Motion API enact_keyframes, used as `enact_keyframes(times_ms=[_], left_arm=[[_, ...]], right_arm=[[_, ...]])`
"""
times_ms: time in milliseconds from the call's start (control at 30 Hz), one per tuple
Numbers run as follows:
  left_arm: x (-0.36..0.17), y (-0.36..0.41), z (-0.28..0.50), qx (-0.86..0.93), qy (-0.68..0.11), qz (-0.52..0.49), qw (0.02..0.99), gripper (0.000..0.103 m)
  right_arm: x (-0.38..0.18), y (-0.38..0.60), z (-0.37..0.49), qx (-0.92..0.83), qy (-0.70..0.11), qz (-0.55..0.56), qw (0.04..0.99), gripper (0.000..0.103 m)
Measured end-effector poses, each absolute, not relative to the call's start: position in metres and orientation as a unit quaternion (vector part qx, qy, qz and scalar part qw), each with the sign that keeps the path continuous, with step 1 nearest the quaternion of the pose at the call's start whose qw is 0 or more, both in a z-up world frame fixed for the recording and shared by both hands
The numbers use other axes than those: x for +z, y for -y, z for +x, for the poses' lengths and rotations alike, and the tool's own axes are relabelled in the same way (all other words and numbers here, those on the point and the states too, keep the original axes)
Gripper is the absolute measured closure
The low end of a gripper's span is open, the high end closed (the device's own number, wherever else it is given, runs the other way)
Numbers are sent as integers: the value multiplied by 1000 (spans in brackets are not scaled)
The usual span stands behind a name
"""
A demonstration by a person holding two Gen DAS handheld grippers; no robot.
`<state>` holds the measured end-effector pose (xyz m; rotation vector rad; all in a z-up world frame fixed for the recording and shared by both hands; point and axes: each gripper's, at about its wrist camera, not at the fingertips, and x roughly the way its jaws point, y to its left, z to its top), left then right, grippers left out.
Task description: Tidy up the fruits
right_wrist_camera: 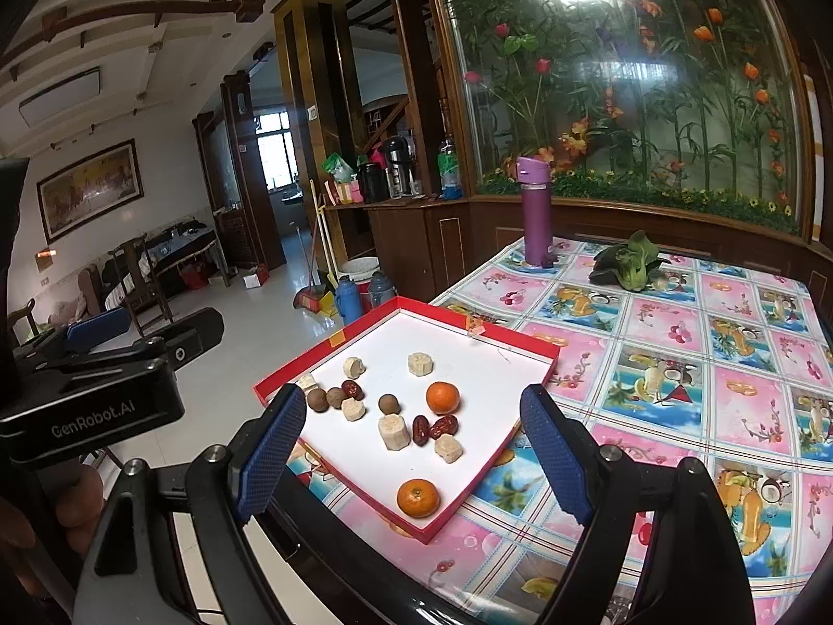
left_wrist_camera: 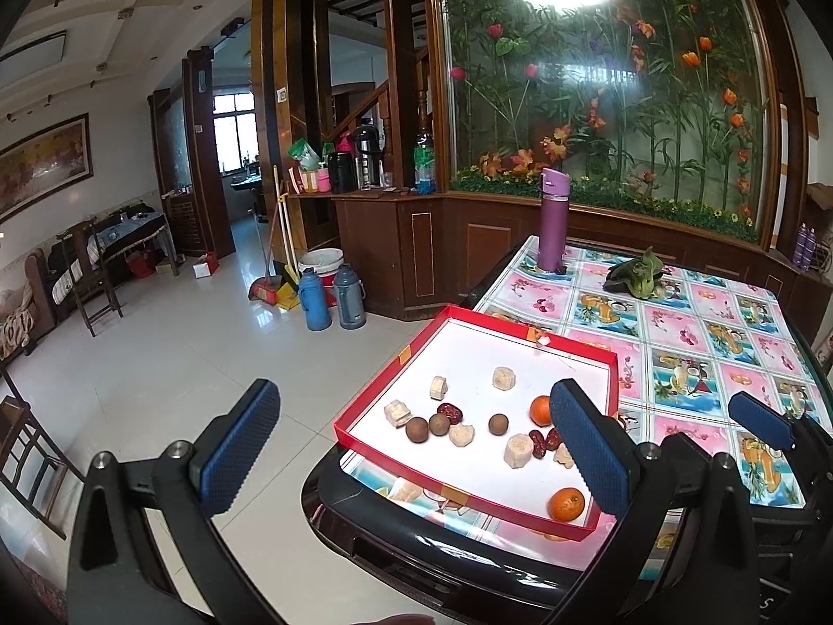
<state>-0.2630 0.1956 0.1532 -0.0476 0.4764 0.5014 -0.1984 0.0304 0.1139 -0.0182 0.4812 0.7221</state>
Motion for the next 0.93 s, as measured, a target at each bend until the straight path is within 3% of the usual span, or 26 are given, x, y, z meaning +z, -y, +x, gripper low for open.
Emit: enact_keyframes(times_ms=[933], left_arm=[[154,-219,-252,236,-244,-27,940,0]], right_arm=[[109,-54,-185,347,-238,-19,907,19]])
